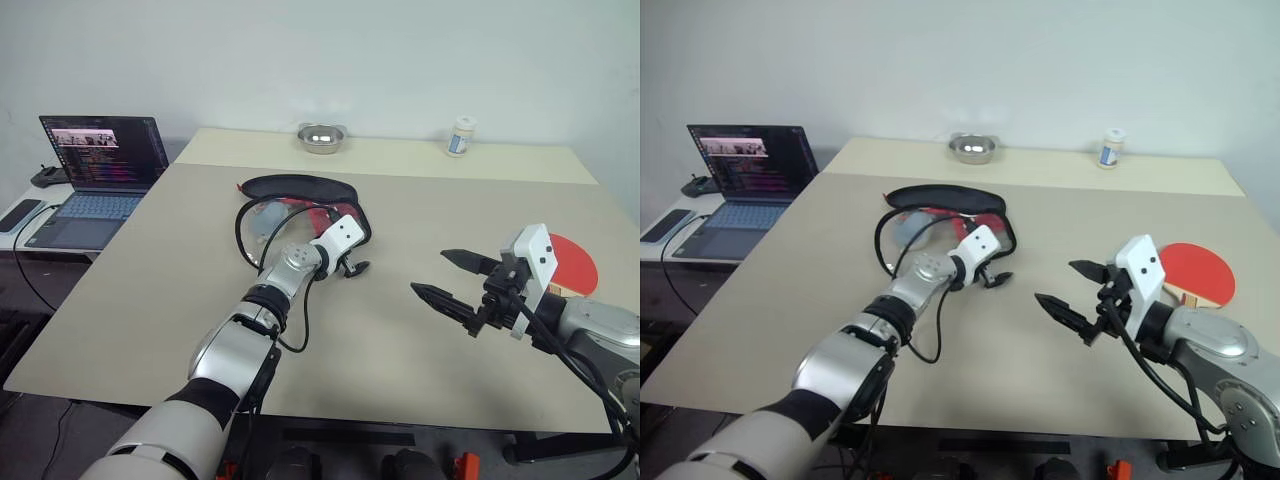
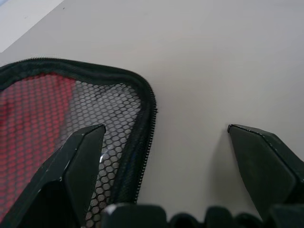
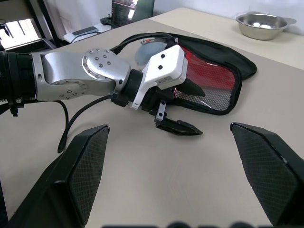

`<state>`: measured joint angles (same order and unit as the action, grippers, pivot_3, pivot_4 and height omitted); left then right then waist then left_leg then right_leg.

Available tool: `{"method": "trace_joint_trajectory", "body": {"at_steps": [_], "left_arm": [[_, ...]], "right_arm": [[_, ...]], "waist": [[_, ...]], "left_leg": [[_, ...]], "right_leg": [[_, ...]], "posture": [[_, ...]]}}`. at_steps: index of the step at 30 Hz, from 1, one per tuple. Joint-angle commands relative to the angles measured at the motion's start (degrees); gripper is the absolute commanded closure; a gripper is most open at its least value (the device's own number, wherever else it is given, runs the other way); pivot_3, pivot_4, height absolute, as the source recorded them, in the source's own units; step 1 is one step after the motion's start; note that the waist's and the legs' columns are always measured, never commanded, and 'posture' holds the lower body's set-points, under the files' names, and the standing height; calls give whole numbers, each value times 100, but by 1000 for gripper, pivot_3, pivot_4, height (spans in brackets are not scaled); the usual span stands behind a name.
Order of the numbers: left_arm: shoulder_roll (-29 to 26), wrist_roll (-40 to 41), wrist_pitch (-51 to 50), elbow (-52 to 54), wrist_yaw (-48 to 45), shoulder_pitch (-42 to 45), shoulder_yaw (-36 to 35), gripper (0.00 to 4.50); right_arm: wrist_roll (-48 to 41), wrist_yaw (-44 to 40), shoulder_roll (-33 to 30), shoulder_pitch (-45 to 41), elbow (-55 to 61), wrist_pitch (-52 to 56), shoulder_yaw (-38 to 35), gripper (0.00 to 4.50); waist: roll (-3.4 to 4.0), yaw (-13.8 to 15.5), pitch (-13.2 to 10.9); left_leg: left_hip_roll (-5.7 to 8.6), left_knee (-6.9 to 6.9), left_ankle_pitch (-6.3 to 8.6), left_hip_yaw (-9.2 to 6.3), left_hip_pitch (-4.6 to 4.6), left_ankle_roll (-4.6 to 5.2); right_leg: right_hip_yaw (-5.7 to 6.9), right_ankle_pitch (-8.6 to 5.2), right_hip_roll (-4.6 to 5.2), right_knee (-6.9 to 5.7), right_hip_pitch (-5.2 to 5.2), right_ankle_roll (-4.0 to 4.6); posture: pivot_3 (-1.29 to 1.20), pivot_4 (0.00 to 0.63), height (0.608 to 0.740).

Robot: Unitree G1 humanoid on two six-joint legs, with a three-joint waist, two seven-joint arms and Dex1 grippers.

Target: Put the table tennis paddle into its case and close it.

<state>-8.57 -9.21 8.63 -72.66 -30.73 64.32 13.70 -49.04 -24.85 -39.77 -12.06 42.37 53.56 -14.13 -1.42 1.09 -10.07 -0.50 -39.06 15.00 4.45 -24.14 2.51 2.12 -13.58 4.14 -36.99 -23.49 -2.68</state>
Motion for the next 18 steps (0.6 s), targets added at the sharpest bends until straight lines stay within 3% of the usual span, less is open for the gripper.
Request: {"method": "trace_joint_trajectory", "body": {"at_steps": [1, 12, 15, 18], "left_arm": [[-51, -94, -174, -195, 273, 129, -149, 0], [-124, -93, -399, -300, 420, 31, -450, 0], [-169, -116, -438, -305, 507, -49, -517, 623], [-191, -125, -483, -305, 596, -122, -567, 1654]], "right_arm": [[0, 0, -16, 2, 90, -210, -81, 14], [-44, 65, -97, -17, 67, -317, -268, 14], [-116, 129, -104, -113, 57, -282, -292, 0], [-167, 168, -131, -202, 17, -270, -319, 0]], "waist": [[0, -9, 0], [-5, -97, 4], [-5, -110, 4], [-6, -115, 4]], "left_leg": [[-1, -1, 0, 0, 1, 0], [-8, -1, -5, 3, 22, -1], [-9, -1, -6, 3, 22, -2], [-11, -1, -6, 3, 22, -2]], "right_leg": [[0, 0, 0, -1, 0, 0], [-3, 6, -1, -6, 13, 9], [-3, 6, 1, -5, 13, 10], [-3, 7, 2, -5, 13, 10]], "posture": [[0, 150, 740], [0, 150, 740], [0, 150, 740], [0, 150, 740]]}}
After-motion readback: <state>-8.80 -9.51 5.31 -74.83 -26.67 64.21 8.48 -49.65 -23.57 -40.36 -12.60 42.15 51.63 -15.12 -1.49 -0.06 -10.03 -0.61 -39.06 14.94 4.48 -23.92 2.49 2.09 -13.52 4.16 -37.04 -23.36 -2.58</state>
